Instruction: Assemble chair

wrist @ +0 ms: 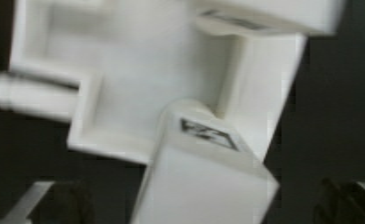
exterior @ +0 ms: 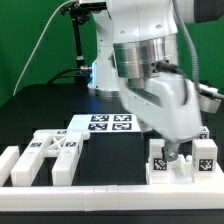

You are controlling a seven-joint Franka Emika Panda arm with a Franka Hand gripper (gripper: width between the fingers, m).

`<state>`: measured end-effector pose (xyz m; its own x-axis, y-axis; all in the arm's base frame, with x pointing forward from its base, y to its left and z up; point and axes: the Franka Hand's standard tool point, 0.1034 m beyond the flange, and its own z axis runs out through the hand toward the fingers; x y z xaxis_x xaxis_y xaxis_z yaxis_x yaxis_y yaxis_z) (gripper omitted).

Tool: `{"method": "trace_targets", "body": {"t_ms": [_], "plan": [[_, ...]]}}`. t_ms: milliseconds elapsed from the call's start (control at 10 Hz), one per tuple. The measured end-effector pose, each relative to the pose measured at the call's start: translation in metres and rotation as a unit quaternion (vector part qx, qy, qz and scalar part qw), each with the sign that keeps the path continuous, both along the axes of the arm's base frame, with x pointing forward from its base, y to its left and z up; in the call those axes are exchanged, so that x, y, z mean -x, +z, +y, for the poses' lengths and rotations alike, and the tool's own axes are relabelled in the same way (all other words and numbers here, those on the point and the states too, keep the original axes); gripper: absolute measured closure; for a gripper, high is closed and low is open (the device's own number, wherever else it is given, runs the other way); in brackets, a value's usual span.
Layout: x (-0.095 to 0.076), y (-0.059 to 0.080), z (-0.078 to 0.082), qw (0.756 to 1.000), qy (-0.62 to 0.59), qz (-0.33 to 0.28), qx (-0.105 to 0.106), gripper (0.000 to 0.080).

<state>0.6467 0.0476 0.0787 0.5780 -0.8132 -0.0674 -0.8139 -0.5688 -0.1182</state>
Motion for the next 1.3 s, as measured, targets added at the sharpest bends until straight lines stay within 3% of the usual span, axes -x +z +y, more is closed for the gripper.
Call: {"method": "trace_targets", "body": {"t_ms": [200, 500, 600, 700, 800, 1100, 1300], "plan": [[0.0013, -0.0012, -0.0027, 0.992, 0.125, -0.013, 0.007, 0.0152], [0.0037, -0.0072, -0.0023, 0.981, 0.189, -0.041, 0.022, 0.015], [0.0033, -0.0071, -0.0025, 0.983, 0.178, -0.04, 0.022, 0.0288], [0.0033, -0.0074, -0.0024, 0.984, 0.17, -0.039, 0.021, 0.0288], [0.0033, -0.0075, -0.0022, 0.99, 0.134, -0.035, 0.018, 0.0489], [0.0032, -0.0081, -0.0028, 1.0, 0.004, -0.02, 0.008, 0.0512], [-0.0005, -0.0067, -0.0035, 0.984, -0.177, -0.003, -0.003, 0.0512]]}}
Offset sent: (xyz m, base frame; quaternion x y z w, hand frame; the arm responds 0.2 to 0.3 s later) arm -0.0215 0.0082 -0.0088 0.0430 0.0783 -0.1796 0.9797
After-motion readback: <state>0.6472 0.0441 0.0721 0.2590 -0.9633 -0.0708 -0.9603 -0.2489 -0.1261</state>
